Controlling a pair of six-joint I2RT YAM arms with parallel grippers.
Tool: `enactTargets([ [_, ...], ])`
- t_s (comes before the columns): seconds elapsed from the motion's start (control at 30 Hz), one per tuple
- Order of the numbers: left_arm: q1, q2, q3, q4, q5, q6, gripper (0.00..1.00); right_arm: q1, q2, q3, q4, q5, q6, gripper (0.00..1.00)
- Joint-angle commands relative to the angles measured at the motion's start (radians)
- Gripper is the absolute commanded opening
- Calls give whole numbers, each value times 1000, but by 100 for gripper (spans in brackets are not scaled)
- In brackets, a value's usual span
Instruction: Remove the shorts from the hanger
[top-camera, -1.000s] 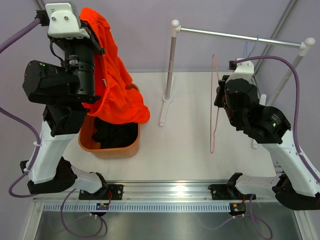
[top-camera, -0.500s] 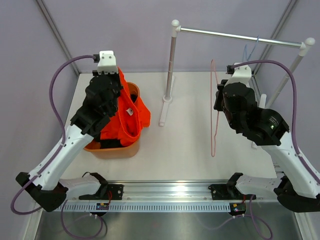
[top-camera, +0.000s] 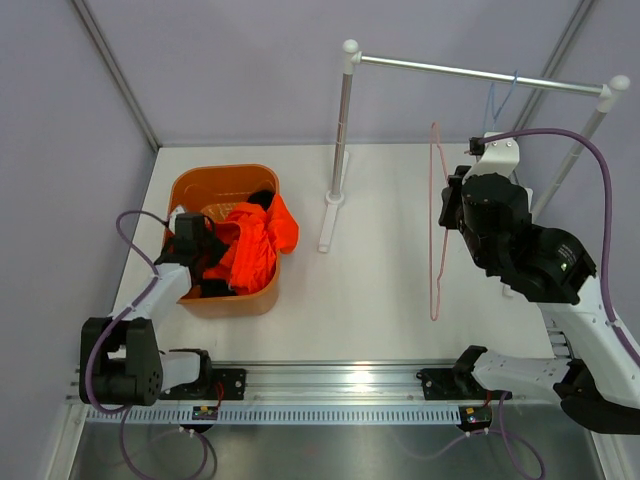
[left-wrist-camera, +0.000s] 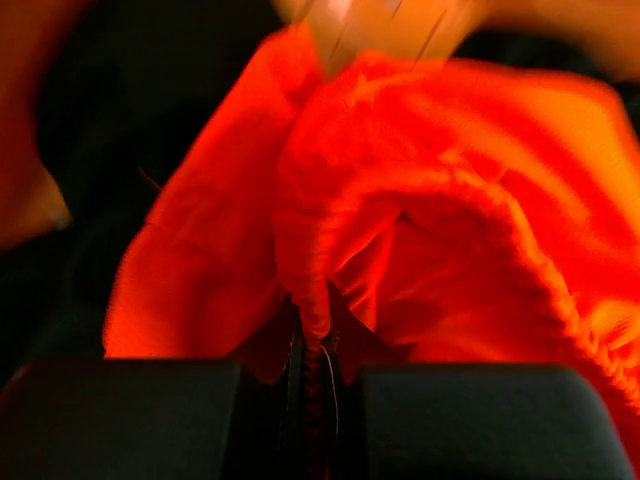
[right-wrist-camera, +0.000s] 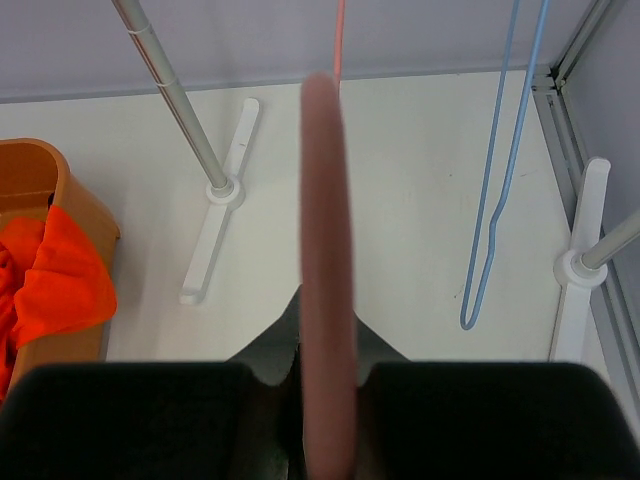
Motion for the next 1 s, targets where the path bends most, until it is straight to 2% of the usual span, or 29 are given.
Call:
enactTargets([
  [0.0, -4, 20, -40, 165, 179, -146, 0, -6, -8, 6, 7, 14, 12, 0],
  [0.03, 0, 17, -50, 167, 174, -157, 0, -6, -5, 5, 4, 11, 12, 0],
  [0.07, 0, 7, -54, 171, 169, -151, 4, -8, 0, 5, 3, 10, 13, 0],
  [0.1, 0, 1, -51, 167, 166, -137, 23, -8, 0, 5, 1, 9, 15, 0],
  [0.17, -19, -34, -16, 121, 118, -89, 32, -8, 0, 0, 6, 8, 13, 0],
  [0.2, -26, -51, -4, 100, 94, -69, 46, -12, 2, 0, 7, 8, 7, 0],
  [0.3, -47, -135, 50, 15, 15, -13, 68, -35, 17, 12, 15, -29, -8, 0],
  [0.33, -47, -158, 61, -3, 4, 0, 83, -61, 20, 12, 30, -58, -23, 0],
  [0.4, -47, -215, 94, -43, -4, 14, 99, -92, 28, 15, 43, -144, -39, 0],
  [0.53, -47, -282, 177, -132, 14, 47, 99, -205, 43, 3, 96, -376, -97, 0],
  [0.7, -49, -342, 318, -217, 56, 113, 99, -304, 101, 21, 125, -533, -128, 0],
  [0.73, -49, -350, 338, -246, 59, 138, 99, -322, 110, 28, 135, -603, -132, 0],
  [0.97, -49, -417, 430, -312, 272, 202, 99, -457, 277, 156, 155, -819, -142, 0],
])
